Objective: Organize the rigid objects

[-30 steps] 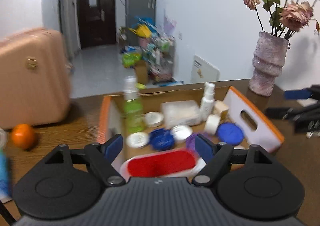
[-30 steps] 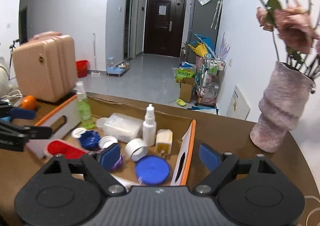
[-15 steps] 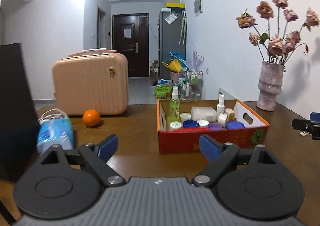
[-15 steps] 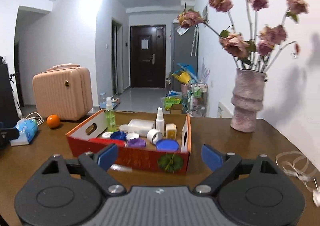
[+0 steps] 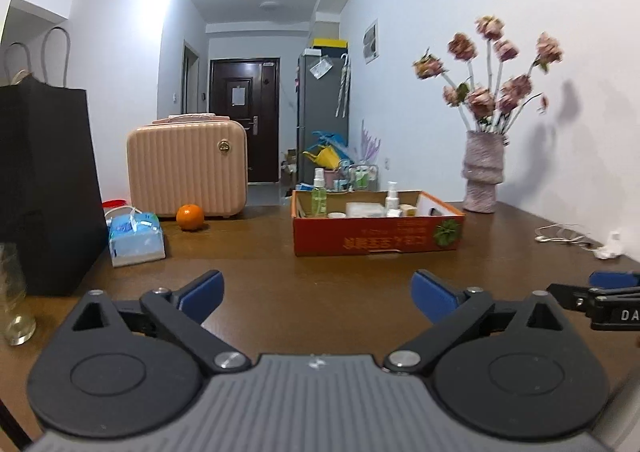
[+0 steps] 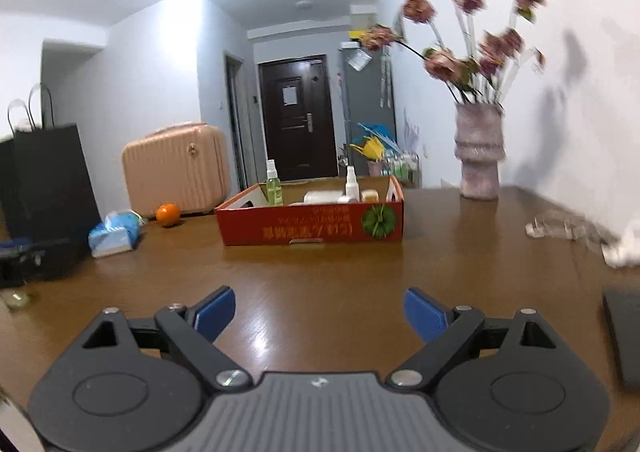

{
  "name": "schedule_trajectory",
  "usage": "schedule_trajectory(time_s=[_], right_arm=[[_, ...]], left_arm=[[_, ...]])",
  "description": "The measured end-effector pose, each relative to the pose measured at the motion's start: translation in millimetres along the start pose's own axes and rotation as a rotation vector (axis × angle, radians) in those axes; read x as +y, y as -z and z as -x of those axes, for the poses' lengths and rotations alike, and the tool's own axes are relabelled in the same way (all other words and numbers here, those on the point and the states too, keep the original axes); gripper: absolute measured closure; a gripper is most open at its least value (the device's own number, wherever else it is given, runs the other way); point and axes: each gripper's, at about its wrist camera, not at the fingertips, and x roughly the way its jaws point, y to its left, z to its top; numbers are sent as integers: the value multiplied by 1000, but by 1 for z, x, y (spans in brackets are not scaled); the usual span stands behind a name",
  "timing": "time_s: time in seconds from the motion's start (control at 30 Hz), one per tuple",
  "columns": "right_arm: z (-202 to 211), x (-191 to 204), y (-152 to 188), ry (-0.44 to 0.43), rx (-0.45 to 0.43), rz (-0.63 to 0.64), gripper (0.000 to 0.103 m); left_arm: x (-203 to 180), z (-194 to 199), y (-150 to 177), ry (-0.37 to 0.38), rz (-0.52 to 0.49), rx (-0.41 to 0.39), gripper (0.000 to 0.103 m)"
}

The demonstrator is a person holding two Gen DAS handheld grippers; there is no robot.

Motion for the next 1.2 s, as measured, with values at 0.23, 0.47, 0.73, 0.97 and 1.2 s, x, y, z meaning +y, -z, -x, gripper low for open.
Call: schedule_trajectory(time_s=[0.23,0.47,0.73,0.97,1.2], right_arm=[[70,17,28,-16,-6,-38,2],[92,39,31,-20,-50,17,2],[91,46,26,-19,-56,37,2],[99,47,23,-10,-75,53,2],[100,47,23,-5,-81,45,2]], left_arm=[[2,56,17,41,-52,7,0],[2,61,9,3,-26,-35,0],[4,57,11,13,-29,-24,0],[4,63,5,17,-28,-58,0],[1,65,7,46,-37,-64,0]])
